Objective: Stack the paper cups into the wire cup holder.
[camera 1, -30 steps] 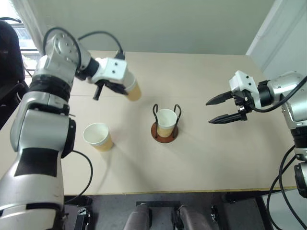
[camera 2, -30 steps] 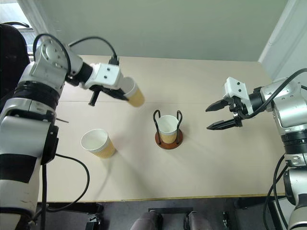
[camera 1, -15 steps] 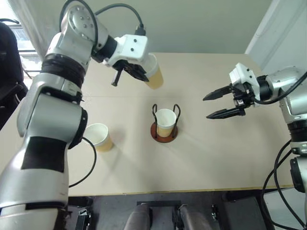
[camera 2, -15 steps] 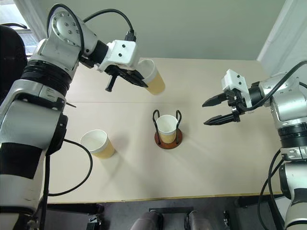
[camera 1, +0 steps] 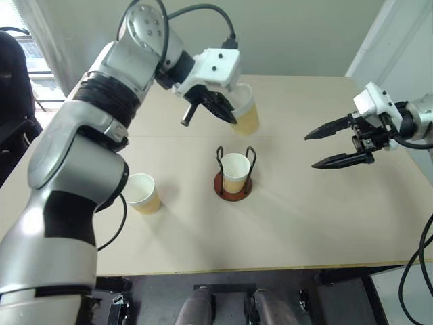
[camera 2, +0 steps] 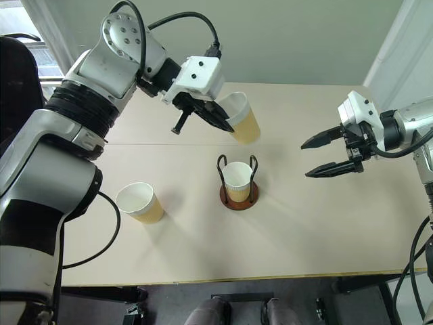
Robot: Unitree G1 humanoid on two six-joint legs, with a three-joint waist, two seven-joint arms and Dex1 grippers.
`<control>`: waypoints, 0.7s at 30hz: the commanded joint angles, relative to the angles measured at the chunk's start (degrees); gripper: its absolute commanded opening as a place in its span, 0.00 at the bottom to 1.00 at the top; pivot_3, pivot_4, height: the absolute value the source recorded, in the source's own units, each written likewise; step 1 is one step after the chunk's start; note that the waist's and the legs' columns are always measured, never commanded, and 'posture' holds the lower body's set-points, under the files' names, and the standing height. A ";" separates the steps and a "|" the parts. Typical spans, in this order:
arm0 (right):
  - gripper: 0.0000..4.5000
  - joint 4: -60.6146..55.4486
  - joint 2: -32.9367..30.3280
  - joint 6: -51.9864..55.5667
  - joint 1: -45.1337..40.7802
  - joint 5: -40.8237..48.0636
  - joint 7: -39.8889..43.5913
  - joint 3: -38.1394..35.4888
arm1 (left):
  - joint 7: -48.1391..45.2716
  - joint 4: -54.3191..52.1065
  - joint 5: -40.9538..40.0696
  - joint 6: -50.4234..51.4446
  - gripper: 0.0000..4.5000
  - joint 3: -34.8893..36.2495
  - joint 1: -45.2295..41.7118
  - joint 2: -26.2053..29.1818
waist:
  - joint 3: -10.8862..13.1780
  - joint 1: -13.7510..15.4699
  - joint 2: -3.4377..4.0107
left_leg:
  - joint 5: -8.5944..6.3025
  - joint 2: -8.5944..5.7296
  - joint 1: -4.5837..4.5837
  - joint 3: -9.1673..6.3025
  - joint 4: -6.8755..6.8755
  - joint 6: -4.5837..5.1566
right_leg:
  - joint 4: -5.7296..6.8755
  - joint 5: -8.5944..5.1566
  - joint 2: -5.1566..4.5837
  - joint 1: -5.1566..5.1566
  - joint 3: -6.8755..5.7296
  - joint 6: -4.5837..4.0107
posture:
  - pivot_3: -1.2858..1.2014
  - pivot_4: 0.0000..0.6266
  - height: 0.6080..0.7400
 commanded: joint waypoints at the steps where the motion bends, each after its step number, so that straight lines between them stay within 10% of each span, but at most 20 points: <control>1: 0.75 -0.29 -1.56 -0.87 -1.28 1.90 0.22 0.45 | -1.88 -4.33 -3.85 1.50 0.01 -3.02 -2.47 1.31 | 0.01 -0.06 0.02 | 0.01 -0.02 0.02 0.05 0.00 0.02 | 0.01 0.00 0.01 0.00 -0.01 0.00 | 0.52 0.24 1.00; 21: 0.75 -1.36 -2.74 0.40 -1.32 3.30 0.22 1.11 | -1.88 -9.27 -6.11 -1.16 0.01 -12.41 -0.97 2.34 | 0.08 0.08 0.15 | 0.00 -0.05 0.02 0.17 0.08 0.13 | -0.04 0.10 -0.01 0.03 0.18 0.14 | 0.52 0.24 1.00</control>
